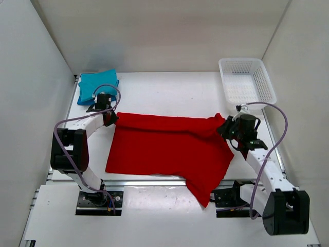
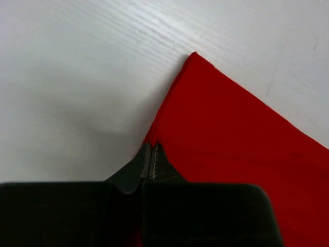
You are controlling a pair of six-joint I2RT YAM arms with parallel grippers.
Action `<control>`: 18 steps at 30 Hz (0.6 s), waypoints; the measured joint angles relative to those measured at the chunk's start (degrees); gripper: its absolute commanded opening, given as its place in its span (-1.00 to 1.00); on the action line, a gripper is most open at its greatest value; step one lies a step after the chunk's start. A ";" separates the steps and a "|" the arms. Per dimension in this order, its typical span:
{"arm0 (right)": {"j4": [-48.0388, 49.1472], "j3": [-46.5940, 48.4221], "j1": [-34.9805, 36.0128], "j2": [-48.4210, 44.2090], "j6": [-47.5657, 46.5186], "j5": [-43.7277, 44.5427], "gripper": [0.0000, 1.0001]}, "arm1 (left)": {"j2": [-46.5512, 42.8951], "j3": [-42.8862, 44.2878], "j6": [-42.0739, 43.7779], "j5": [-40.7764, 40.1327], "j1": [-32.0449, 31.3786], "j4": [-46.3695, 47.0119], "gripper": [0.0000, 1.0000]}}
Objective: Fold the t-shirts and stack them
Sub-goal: Fold the flattened tshirt in 1/3 of the way
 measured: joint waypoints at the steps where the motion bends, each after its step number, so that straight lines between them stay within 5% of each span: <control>1: -0.94 -1.27 0.26 -1.60 1.14 -0.11 -1.00 | -0.39 -0.46 -0.09 -0.39 -0.11 -0.59 -1.00; 7: -7.78 -9.27 -0.79 -9.64 8.11 0.31 -0.99 | -0.70 -2.89 -0.96 -1.11 -0.35 -3.17 -0.99; 9: -9.92 -10.08 -3.04 -10.51 9.86 -0.42 -0.99 | -0.68 -2.95 -1.49 -1.81 -0.59 -4.72 -0.89; 10: -10.60 -10.12 -3.85 -10.51 10.56 -0.48 -1.00 | -0.68 -2.95 -1.66 -1.99 -0.59 -5.33 -0.63; 11: -11.06 -10.12 -4.33 -10.49 11.19 -0.28 -0.90 | -0.68 -2.95 -1.86 -2.10 -0.48 -5.99 -0.04; 12: -12.04 -10.10 -4.07 -10.34 11.89 0.15 -0.50 | -0.66 -2.95 -2.19 -2.10 -0.37 -6.86 0.63; 13: -13.14 -9.99 -3.28 -10.12 12.52 0.61 -0.25 | -0.63 -2.93 -2.40 -2.10 -0.24 -7.61 0.96; 15: -15.96 -9.27 -1.79 -9.18 13.14 1.84 0.36 | -0.61 -2.60 -3.39 -2.49 0.13 -9.40 0.97; 17: -19.26 -7.65 -1.33 -8.46 12.55 2.69 0.66 | -0.61 -1.44 -4.13 -3.17 0.39 -11.67 0.97; 18: -20.33 -6.73 -1.53 -8.39 12.26 2.99 0.65 | -0.68 -0.61 -4.33 -3.54 0.55 -12.52 0.97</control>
